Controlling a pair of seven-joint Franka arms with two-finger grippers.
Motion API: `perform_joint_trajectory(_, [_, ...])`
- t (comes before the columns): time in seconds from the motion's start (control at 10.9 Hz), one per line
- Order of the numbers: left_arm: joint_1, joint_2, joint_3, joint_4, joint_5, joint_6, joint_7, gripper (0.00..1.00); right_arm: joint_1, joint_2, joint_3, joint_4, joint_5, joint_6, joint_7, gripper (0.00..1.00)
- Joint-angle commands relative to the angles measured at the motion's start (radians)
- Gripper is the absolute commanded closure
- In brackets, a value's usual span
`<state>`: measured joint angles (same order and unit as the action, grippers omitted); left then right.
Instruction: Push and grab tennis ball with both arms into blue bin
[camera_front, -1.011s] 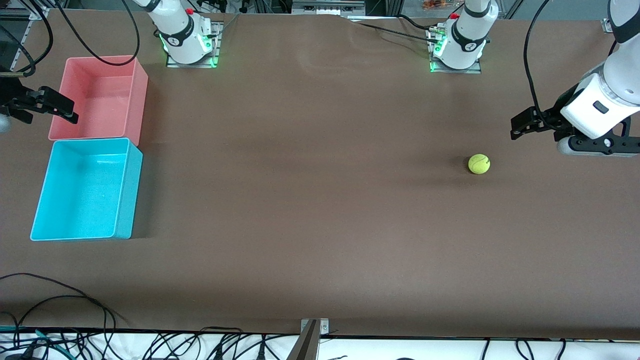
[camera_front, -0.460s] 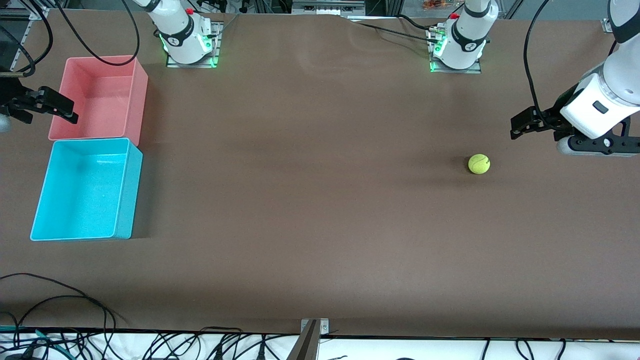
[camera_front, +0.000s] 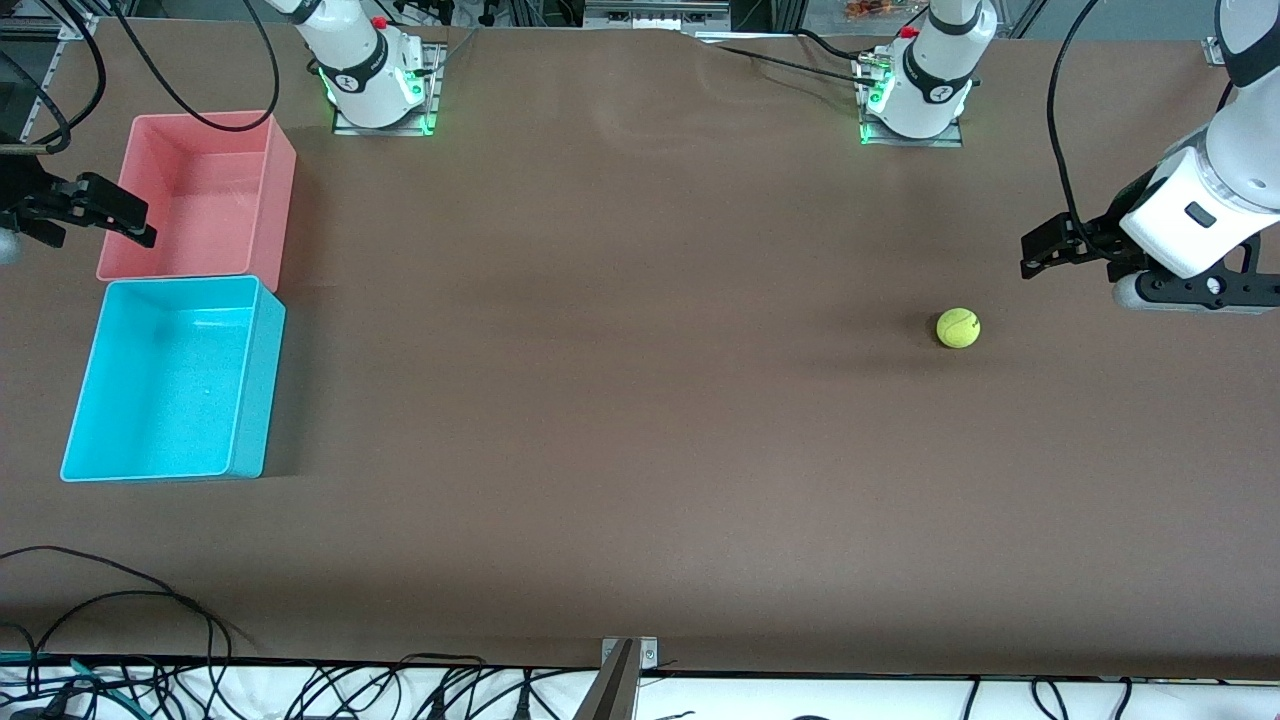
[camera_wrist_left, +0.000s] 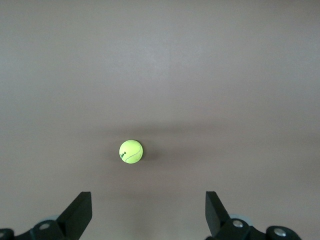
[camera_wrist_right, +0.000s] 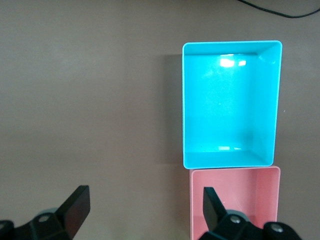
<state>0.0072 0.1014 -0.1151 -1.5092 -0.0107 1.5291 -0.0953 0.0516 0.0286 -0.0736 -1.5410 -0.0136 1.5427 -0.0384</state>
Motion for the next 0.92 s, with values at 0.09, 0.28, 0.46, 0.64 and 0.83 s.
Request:
perform_joint_trajectory(0.09, [0.005, 0.003, -0.003, 0.010, 0.009, -0.017, 0.019, 0.00, 0.001, 0.010, 0.000, 0.030, -0.009, -0.018, 0.011, 0.00])
perform_joint_trajectory(0.28, [0.005, 0.001, -0.003, -0.005, 0.002, -0.024, 0.058, 0.29, 0.002, 0.010, 0.000, 0.030, -0.009, -0.018, 0.011, 0.00])
perform_joint_trajectory(0.46, [0.005, 0.000, -0.005, -0.028, 0.001, -0.043, 0.112, 0.97, 0.002, 0.010, 0.000, 0.030, -0.009, -0.018, 0.011, 0.00])
perform_joint_trajectory(0.64, [0.016, -0.002, 0.000, -0.039, 0.037, -0.041, 0.234, 1.00, 0.002, 0.010, 0.000, 0.032, -0.009, -0.018, 0.011, 0.00])
perform_joint_trajectory(0.83, [0.075, -0.014, -0.009, -0.080, 0.054, 0.009, 0.383, 1.00, 0.002, 0.010, 0.002, 0.032, -0.009, -0.016, 0.011, 0.00])
